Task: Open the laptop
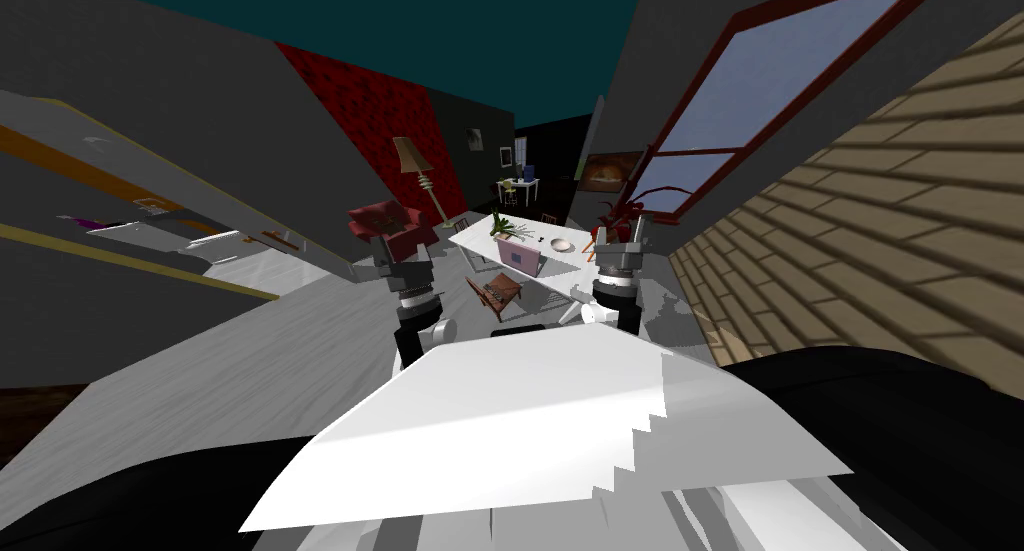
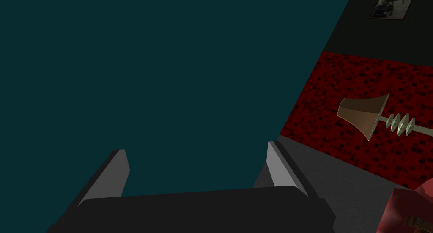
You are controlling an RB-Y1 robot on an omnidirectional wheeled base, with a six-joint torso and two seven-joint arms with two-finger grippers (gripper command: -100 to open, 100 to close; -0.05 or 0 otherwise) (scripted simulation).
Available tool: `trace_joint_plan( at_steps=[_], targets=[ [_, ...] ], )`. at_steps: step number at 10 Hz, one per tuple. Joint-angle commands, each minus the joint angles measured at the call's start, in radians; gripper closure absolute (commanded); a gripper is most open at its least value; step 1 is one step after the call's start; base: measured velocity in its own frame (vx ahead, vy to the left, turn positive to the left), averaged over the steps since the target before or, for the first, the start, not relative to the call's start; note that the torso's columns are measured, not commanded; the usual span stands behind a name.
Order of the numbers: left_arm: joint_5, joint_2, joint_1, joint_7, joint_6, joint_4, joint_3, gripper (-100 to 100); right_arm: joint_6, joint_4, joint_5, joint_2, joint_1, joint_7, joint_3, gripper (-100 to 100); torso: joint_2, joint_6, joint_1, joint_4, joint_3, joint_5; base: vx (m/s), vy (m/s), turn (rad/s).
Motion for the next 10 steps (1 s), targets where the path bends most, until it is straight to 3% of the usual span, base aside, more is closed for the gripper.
trace_joint_plan(
  at_steps=[1,9,10],
  targets=[
    [0.0,0.0,0.0,0.0,0.0,0.0,0.0,0,0.0,0.0,0.0,0.0,0.0,0.0,0.0,0,0.04,0.0,0.0,0.041,-0.082,0.0,0.0,0.0,0.0],
    [0.0,0.0,0.0,0.0,0.0,0.0,0.0,0,0.0,0.0,0.0,0.0,0.0,0.0,0.0,0,0.618,0.0,0.0,0.617,-1.234,0.0,0.0,0.0,0.0],
    [0.0,0.0,0.0,0.0,0.0,0.0,0.0,0,-0.001,0.006,0.002,-0.035,0.001,0.003,-0.006,-100,0.691,0.0,0.0,0.691,-1.382,0.0,0.004,0.052,0.017]
  ],
)
